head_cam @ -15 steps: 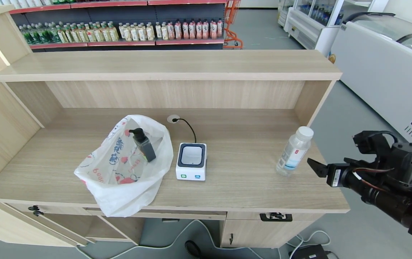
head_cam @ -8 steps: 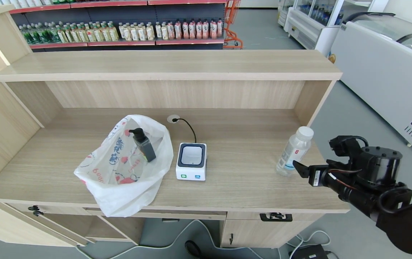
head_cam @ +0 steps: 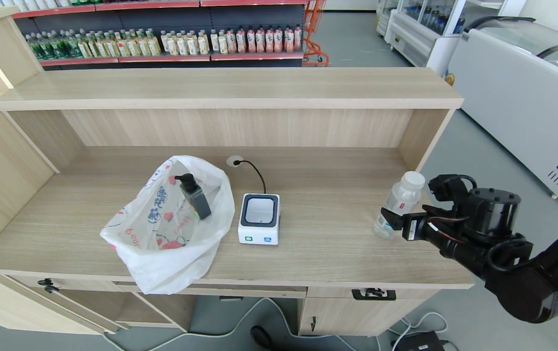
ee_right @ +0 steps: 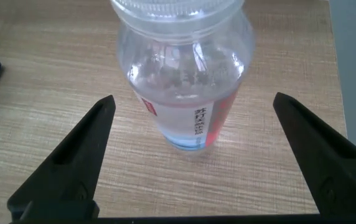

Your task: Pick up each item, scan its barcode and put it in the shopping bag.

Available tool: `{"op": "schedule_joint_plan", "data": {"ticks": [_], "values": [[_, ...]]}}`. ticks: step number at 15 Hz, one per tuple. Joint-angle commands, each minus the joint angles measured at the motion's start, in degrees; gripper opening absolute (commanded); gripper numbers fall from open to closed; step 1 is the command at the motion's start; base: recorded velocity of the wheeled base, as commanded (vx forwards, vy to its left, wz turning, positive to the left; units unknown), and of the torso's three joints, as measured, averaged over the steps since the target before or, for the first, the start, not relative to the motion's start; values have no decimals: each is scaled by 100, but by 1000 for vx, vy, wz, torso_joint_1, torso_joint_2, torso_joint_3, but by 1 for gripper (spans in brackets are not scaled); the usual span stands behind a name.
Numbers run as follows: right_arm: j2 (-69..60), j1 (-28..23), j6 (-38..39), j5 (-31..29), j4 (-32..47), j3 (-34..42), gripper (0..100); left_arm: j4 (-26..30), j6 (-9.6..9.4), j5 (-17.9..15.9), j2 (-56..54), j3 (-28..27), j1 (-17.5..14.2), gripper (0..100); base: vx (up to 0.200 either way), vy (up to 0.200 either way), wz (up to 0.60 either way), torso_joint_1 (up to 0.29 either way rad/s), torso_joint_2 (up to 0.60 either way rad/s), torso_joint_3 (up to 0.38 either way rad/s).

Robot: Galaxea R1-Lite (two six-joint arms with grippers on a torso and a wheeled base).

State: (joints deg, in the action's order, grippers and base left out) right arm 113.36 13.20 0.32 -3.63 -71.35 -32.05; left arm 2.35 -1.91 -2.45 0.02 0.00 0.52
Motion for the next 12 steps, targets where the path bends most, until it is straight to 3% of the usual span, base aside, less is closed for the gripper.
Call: {"op": "schedule_joint_plan", "data": {"ticks": [1,5,8,12], "values": [[178,7,-84,3,-28,-126,100,2,-2,-1,-2,0,0,100,0,0,0,0,0,0],[441,7,-199,47,-28,-513,100,2,-2,-1,-2,0,0,100,0,0,0,0,0,0],[608,-2,-278,521,-116,-645,100,2,-2,-1,-2,0,0,100,0,0,0,0,0,0],[969,-37,-594,627,-415,-926,100,2,-2,-1,-2,0,0,100,0,0,0,0,0,0]]}}
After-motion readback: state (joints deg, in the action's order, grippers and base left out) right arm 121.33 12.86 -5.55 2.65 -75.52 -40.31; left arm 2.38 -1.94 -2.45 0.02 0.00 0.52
